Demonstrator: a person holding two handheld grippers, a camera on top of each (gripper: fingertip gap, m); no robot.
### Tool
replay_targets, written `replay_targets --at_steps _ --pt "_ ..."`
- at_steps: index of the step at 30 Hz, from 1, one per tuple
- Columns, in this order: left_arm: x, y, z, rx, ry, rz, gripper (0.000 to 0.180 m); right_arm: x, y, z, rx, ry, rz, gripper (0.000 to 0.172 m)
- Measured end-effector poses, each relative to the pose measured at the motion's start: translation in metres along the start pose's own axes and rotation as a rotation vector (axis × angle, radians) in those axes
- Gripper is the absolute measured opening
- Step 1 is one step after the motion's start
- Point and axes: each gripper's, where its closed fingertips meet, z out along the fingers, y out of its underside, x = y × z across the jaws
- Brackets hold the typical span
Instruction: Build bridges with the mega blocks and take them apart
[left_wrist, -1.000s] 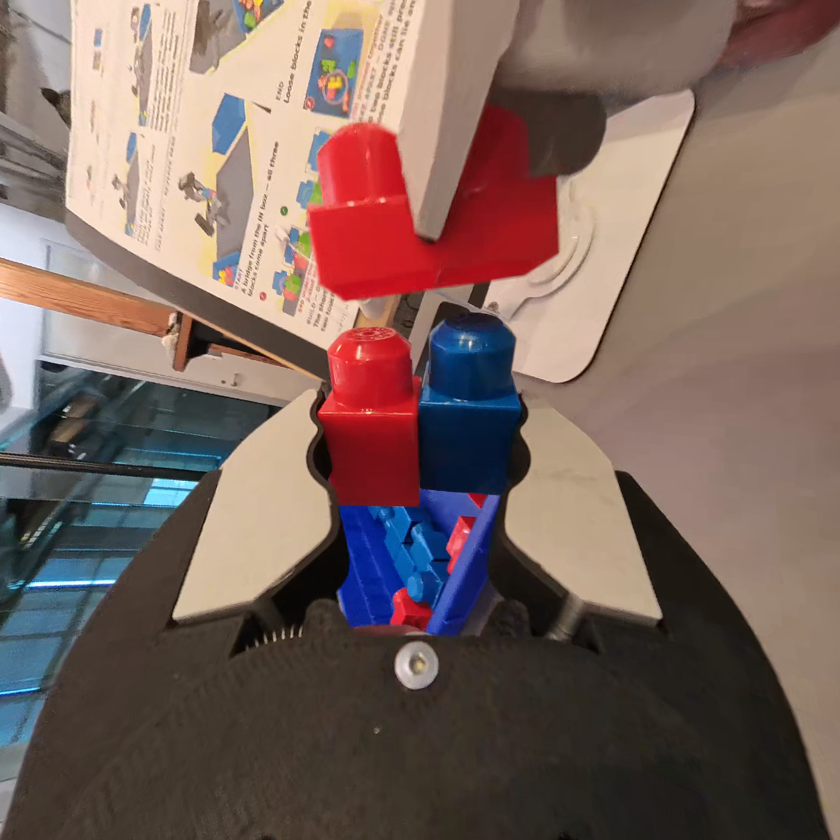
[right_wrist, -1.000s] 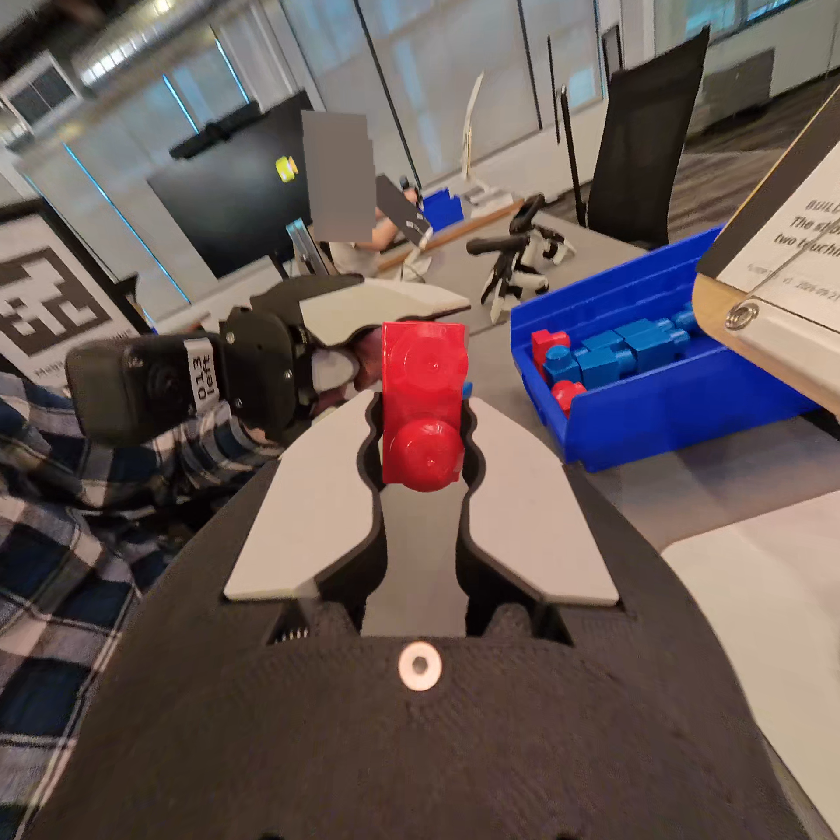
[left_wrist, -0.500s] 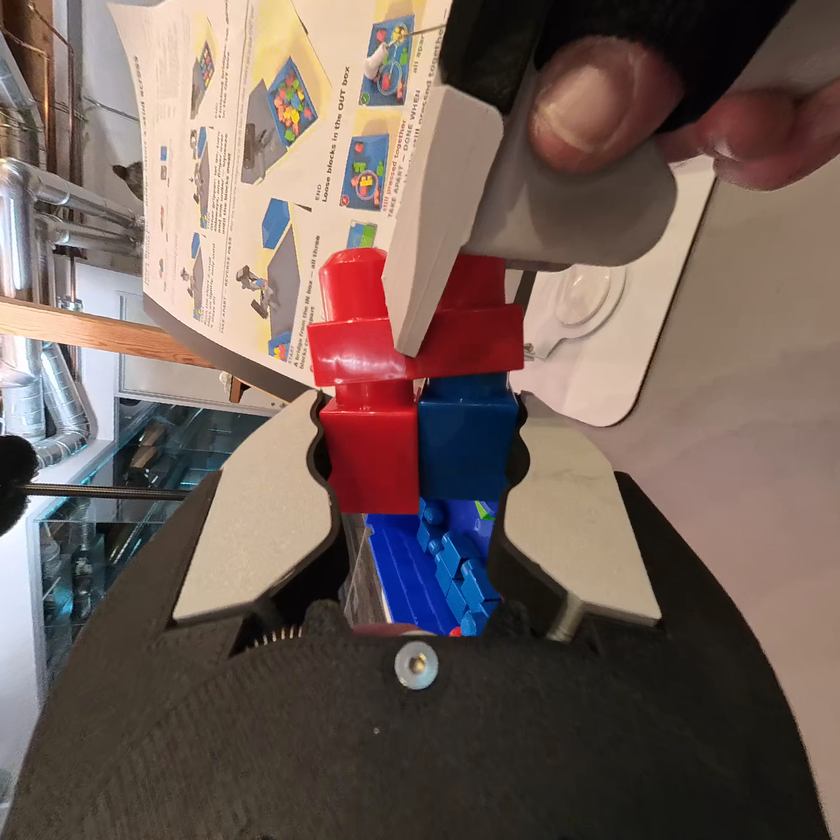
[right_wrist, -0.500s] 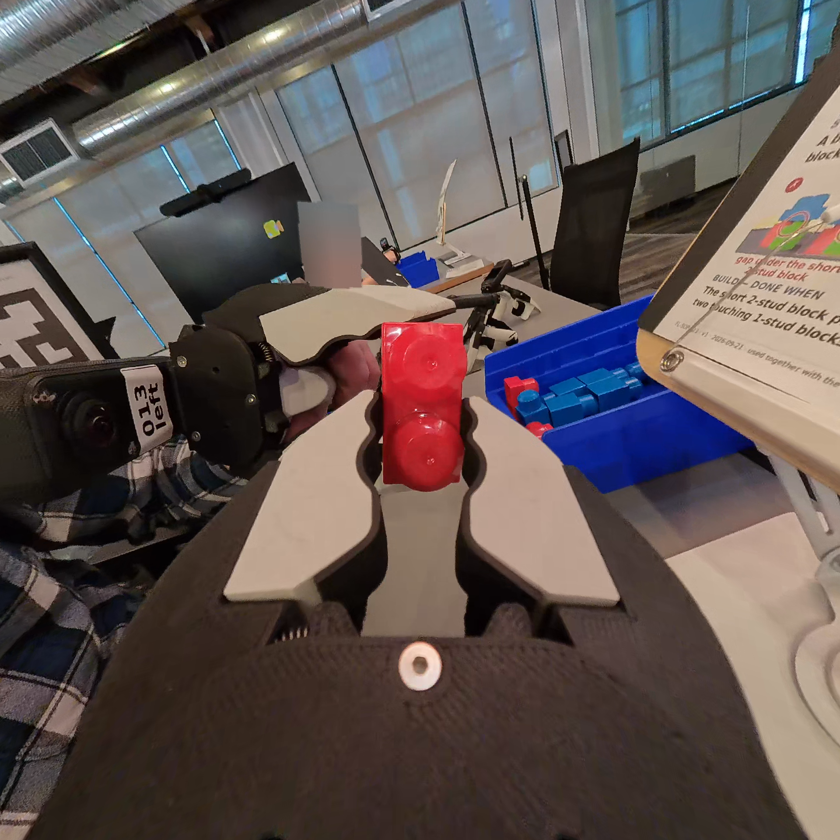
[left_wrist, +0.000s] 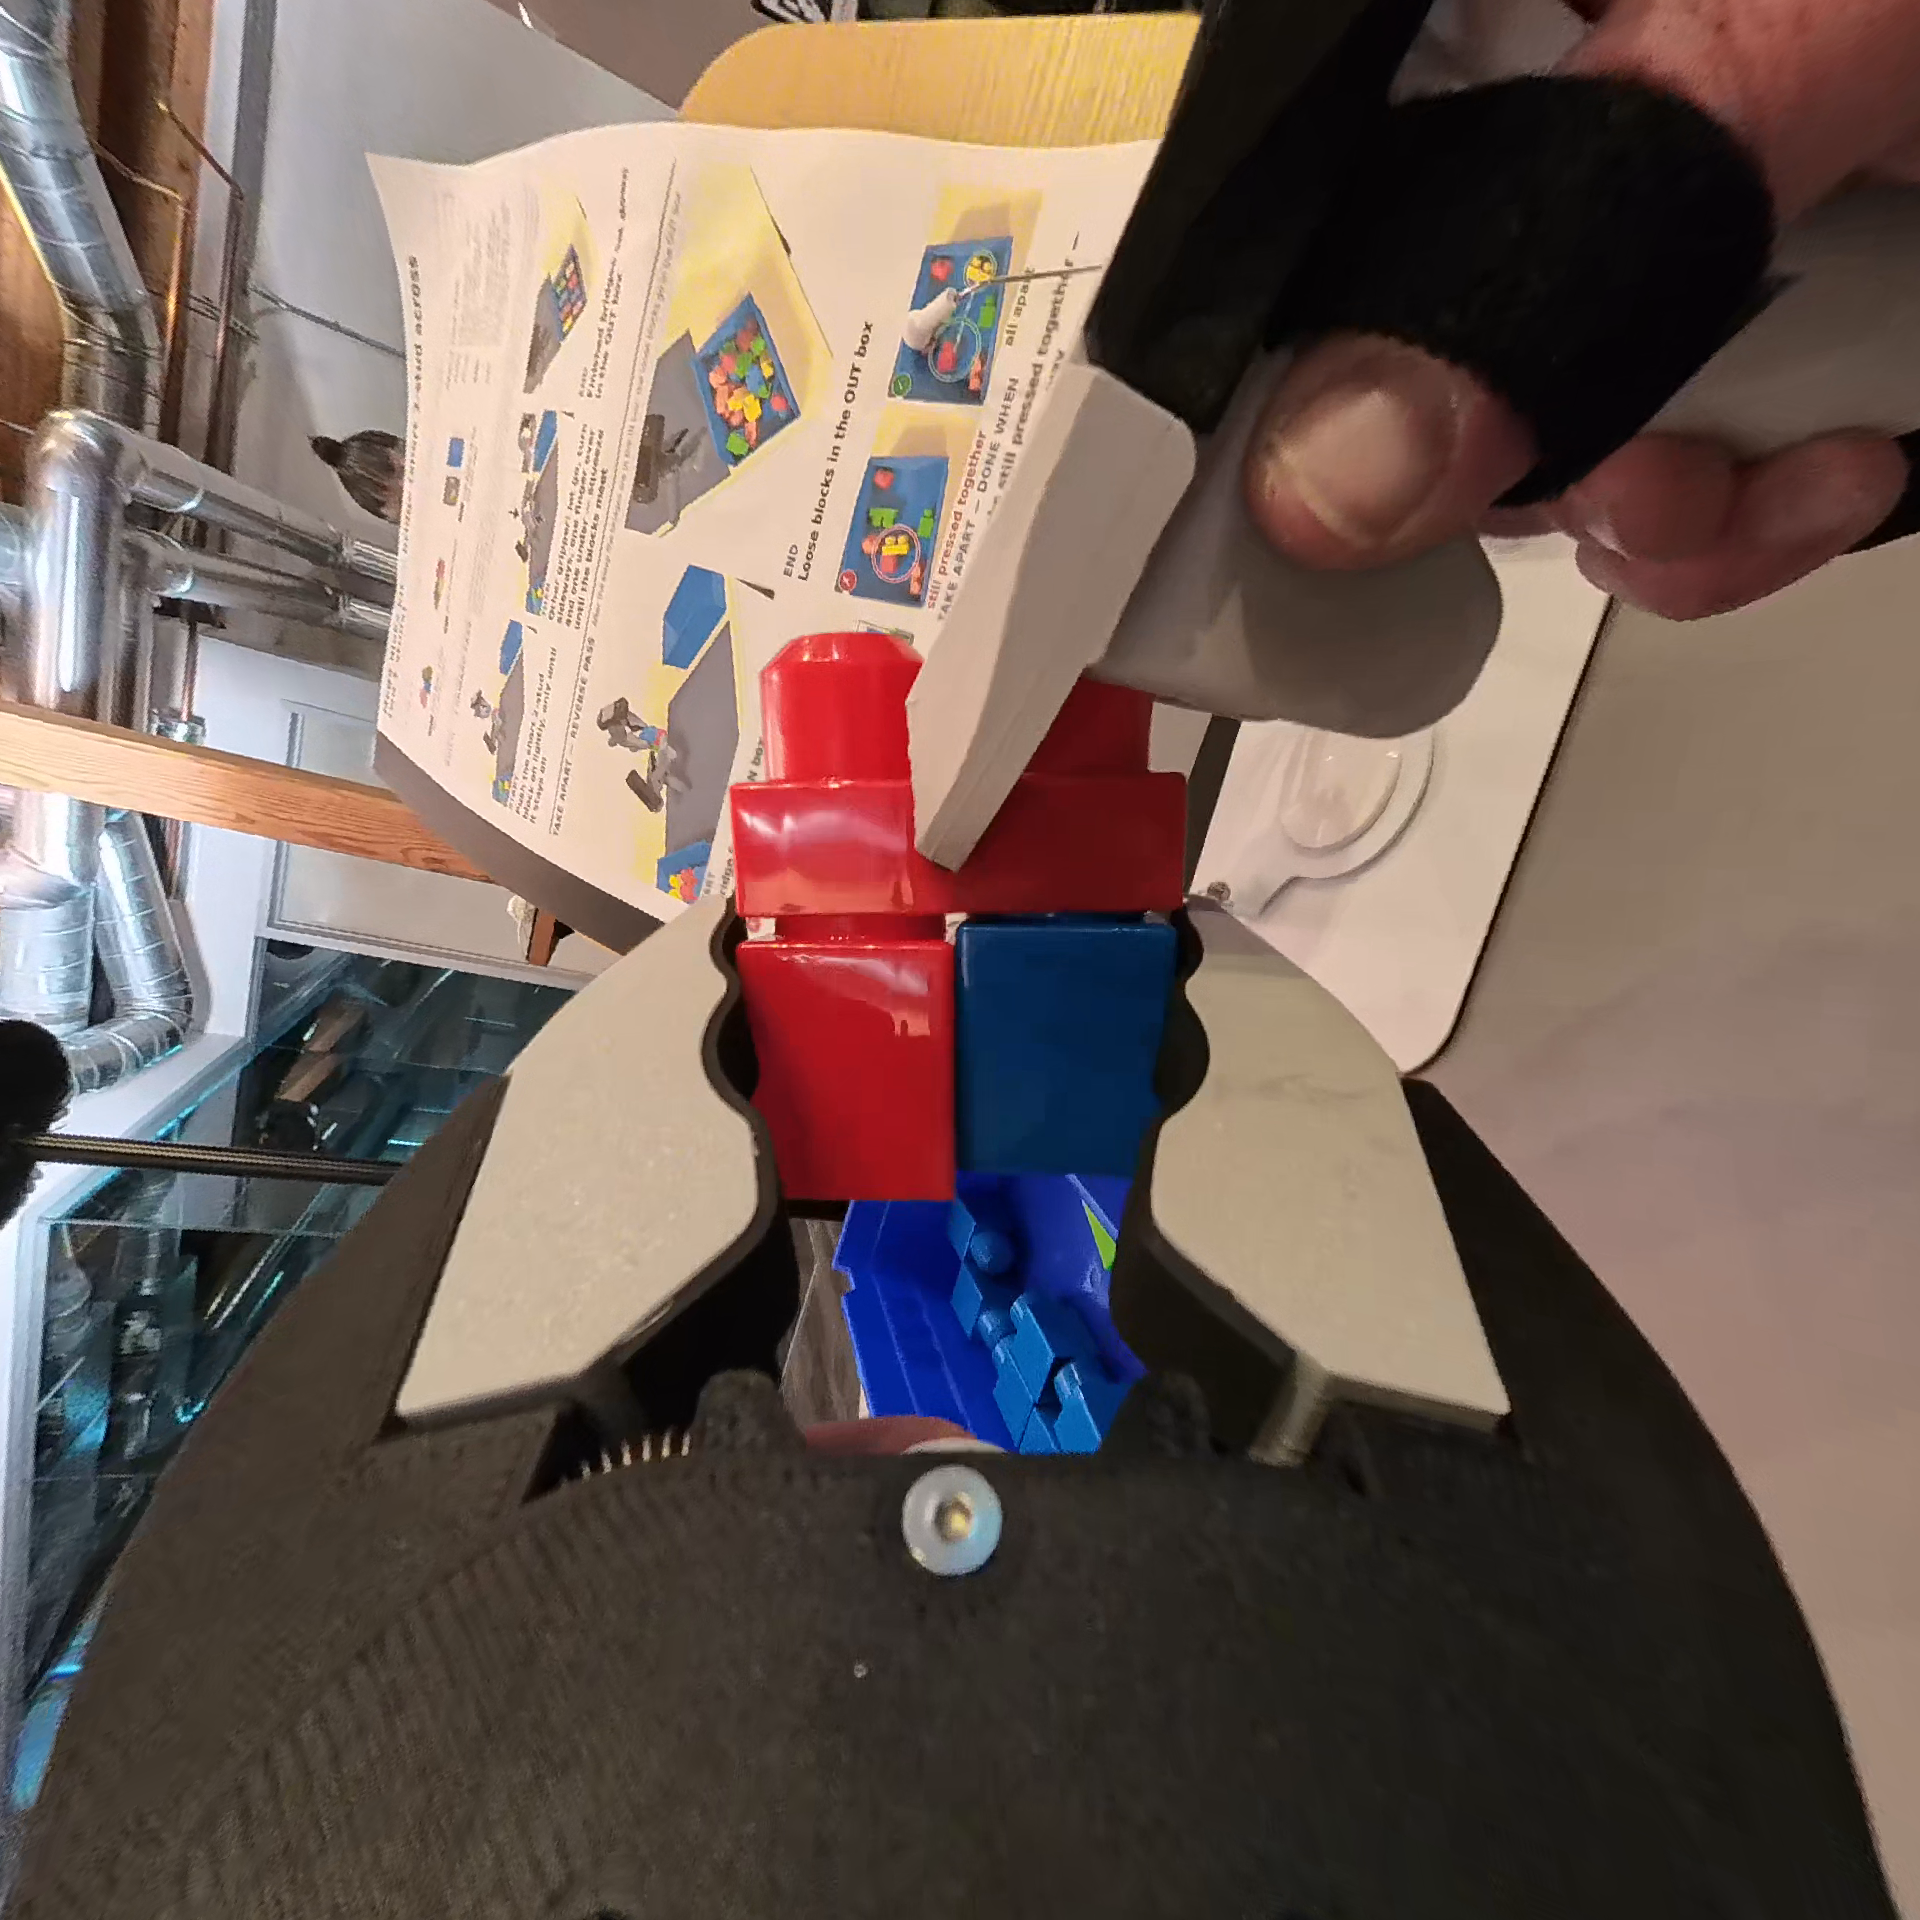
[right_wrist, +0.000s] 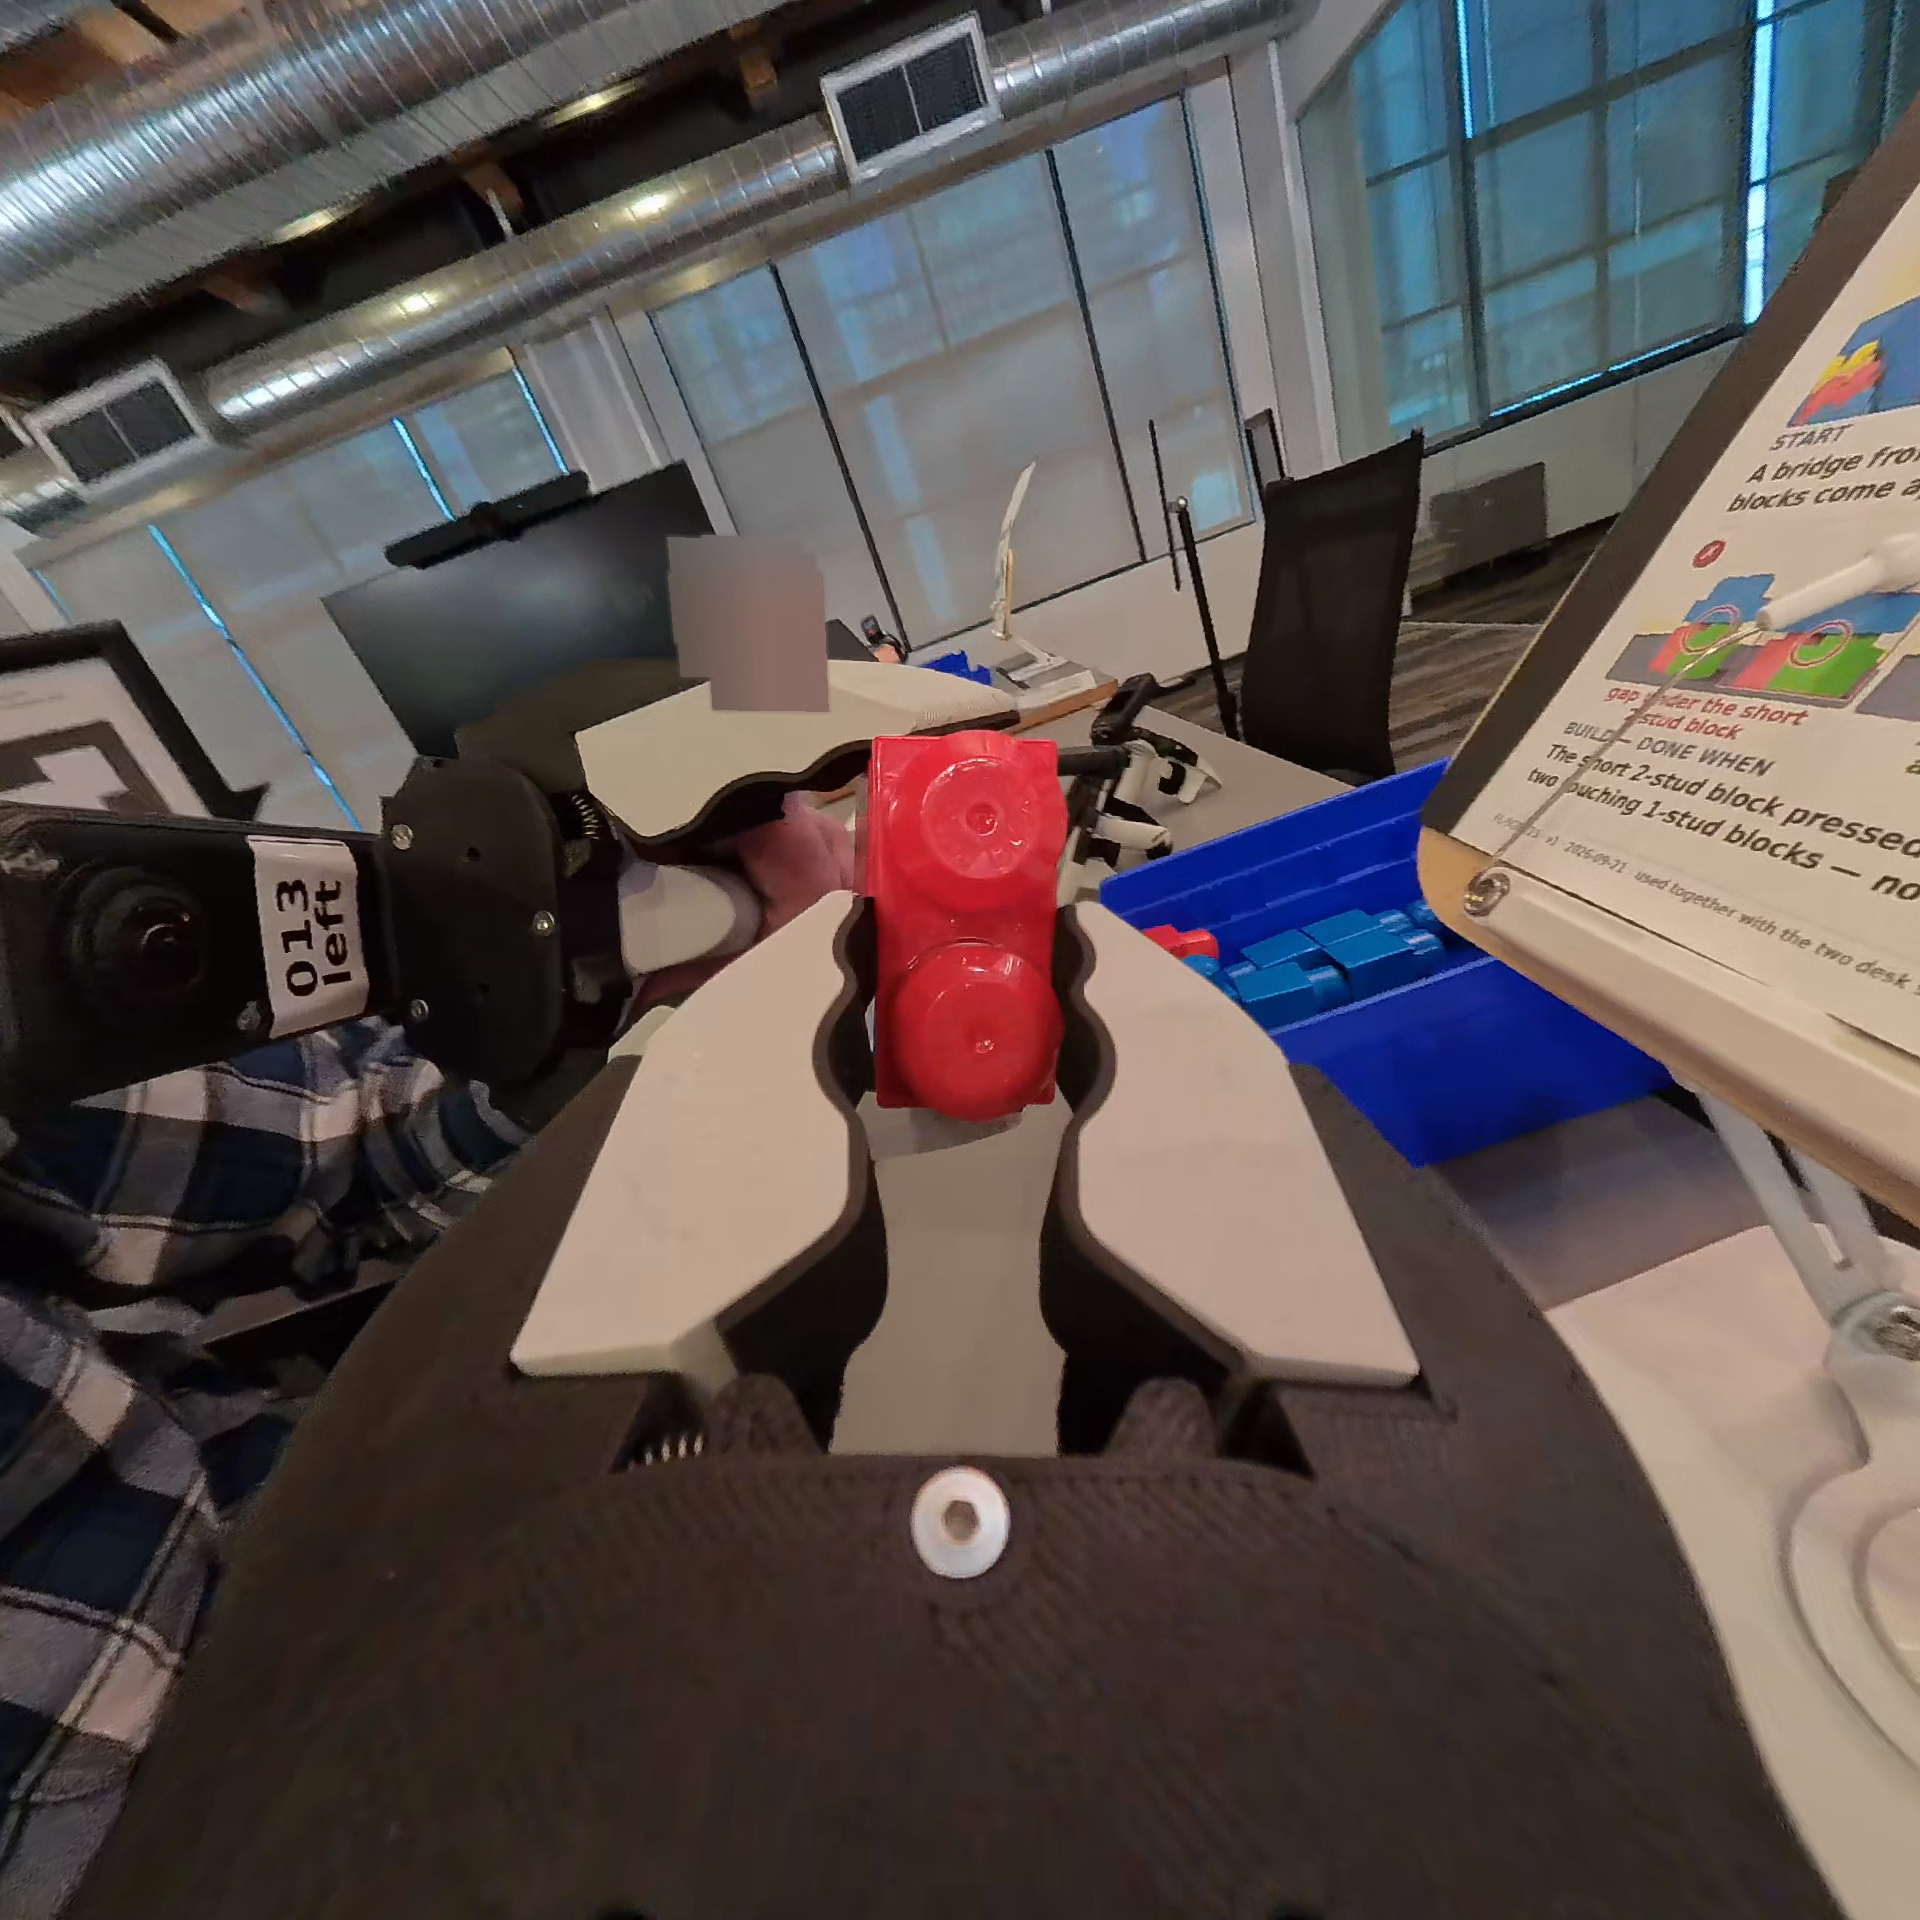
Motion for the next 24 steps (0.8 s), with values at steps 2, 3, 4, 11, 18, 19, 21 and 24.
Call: replay_targets --at_steps 2,3,4,11,18,19,21,24 --pt "-0.001 -0.004 -0.002 0.023 0.001 -0.016 0.074 -0.001 -0.001 -0.001 0.016 -0.022 0.025 0.034" --pt "-0.001 -0.005 -0.003 0.03 0.005 -0.016 0.074 -0.002 -0.001 -0.001 0.016 -0.029 0.034 0.034" --pt "-0.001 -0.006 -0.003 0.041 0.01 -0.022 0.074 -0.003 -0.002 -0.001 0.021 -0.038 0.047 0.034" --pt "-0.002 -0.007 -0.005 0.083 0.005 -0.026 0.074 -0.004 -0.003 -0.001 0.001 -0.046 0.048 0.04" --pt "-0.007 -0.028 -0.015 0.347 0.304 -0.628 0.075 -0.009 -0.033 -0.018 0.01 0.024 -0.28 0.09" --pt "-0.012 -0.031 -0.018 0.406 0.372 -0.765 0.074 -0.011 -0.034 -0.02 -0.025 0.052 -0.408 0.093" --pt "-0.011 -0.042 -0.028 0.537 0.594 -0.99 0.075 -0.023 -0.043 -0.026 -0.02 0.088 -0.65 0.104" --pt "-0.015 -0.056 -0.049 0.772 0.818 -1.221 0.075 -0.034 -0.047 -0.035 -0.067 0.162 -0.929 0.108"
